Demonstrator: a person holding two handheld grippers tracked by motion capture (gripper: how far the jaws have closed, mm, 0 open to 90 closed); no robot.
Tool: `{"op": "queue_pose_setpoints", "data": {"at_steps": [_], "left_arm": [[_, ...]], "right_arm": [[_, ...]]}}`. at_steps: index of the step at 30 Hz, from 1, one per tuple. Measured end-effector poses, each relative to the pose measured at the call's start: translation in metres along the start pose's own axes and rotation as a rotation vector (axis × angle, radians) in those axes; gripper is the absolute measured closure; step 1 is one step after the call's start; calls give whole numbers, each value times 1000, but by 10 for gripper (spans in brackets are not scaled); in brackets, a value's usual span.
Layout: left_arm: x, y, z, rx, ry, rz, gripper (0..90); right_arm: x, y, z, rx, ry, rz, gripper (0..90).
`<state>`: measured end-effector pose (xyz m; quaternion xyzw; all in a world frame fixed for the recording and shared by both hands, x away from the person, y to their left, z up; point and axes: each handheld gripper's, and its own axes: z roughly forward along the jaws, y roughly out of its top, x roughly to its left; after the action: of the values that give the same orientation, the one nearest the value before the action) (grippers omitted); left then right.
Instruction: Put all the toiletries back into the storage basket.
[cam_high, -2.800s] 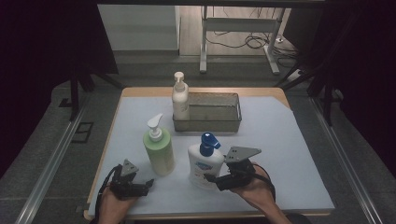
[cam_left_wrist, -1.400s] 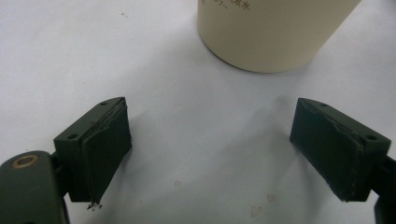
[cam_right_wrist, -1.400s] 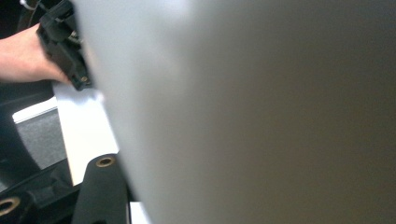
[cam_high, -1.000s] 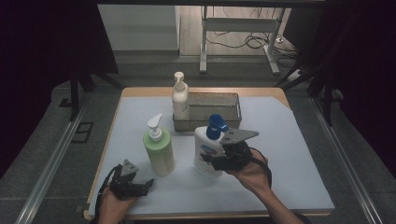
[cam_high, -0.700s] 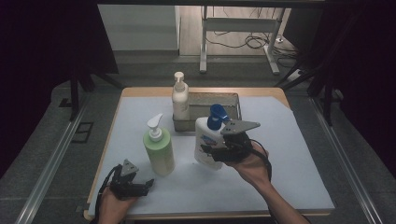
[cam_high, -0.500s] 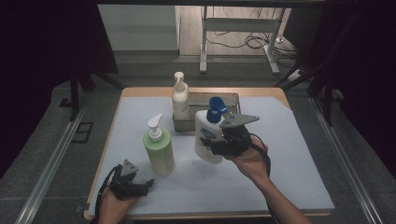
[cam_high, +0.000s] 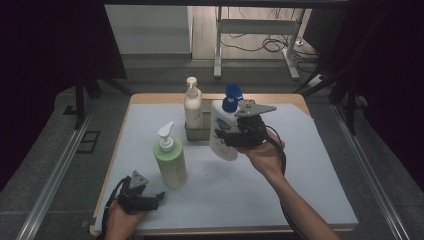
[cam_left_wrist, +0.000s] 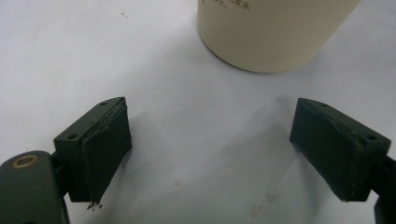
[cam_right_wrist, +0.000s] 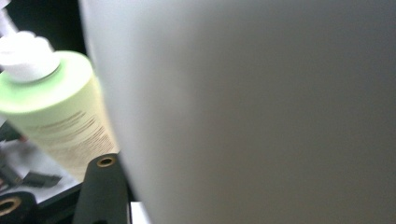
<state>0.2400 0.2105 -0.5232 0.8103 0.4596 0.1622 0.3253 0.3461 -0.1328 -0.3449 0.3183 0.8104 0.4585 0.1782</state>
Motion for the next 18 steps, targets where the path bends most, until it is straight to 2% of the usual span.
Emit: {"op": "queue_pose_setpoints", "data": {"at_steps": [9, 18], "left_arm": [[0, 0, 0, 1, 0, 0, 121], [0, 0, 0, 0, 1, 0, 121]], "right_arm": [[-12, 13, 13, -22, -57, 27, 397], [-22, 18, 24, -24, -99, 50, 398]]}}
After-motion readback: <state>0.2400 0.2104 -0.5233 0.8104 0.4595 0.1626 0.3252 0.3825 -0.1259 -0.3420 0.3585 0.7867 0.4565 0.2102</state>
